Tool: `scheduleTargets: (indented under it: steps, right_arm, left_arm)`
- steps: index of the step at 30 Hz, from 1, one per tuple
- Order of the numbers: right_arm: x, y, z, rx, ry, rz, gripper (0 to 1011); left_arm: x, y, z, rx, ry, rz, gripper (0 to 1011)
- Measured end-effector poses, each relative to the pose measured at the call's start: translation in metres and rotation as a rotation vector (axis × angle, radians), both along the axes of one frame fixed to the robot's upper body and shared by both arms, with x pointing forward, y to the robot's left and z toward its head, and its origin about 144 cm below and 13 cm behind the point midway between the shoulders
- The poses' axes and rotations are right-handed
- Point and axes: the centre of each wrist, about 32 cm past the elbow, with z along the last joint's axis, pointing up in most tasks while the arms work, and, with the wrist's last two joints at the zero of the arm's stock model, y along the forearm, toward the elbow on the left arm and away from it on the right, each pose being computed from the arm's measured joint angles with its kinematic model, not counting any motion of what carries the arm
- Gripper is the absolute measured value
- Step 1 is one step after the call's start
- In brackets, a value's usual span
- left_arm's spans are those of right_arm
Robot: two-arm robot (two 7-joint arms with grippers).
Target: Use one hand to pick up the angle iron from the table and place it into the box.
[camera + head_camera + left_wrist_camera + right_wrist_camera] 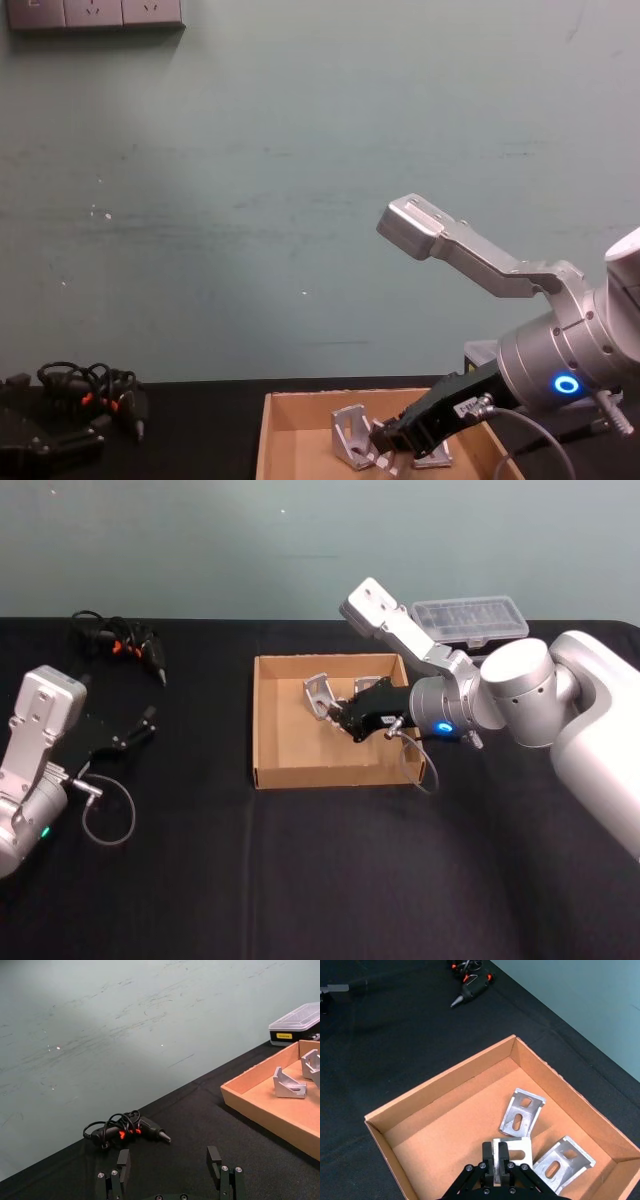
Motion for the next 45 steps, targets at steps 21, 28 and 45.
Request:
scheduleTargets:
  steps: [21, 28, 45]
  right_arm:
    - [-0.001, 0.0, 0.0, -0.005, -0.001, 0.004, 541]
    - [-0.002, 0.0, 0.0, -0.006, 0.0, 0.004, 761]
    - [-0.017, -0.018, -0.004, 0.16, -0.064, -0.086, 1004]
  left_arm:
    - [0.0, 0.0, 0.0, 0.0, 0.0, 0.0, 1000]
    - [0.0, 0.0, 0.0, 0.0, 0.0, 0.0, 1000]
    - [0.0, 0.0, 0.0, 0.0, 0.0, 0.0, 1000]
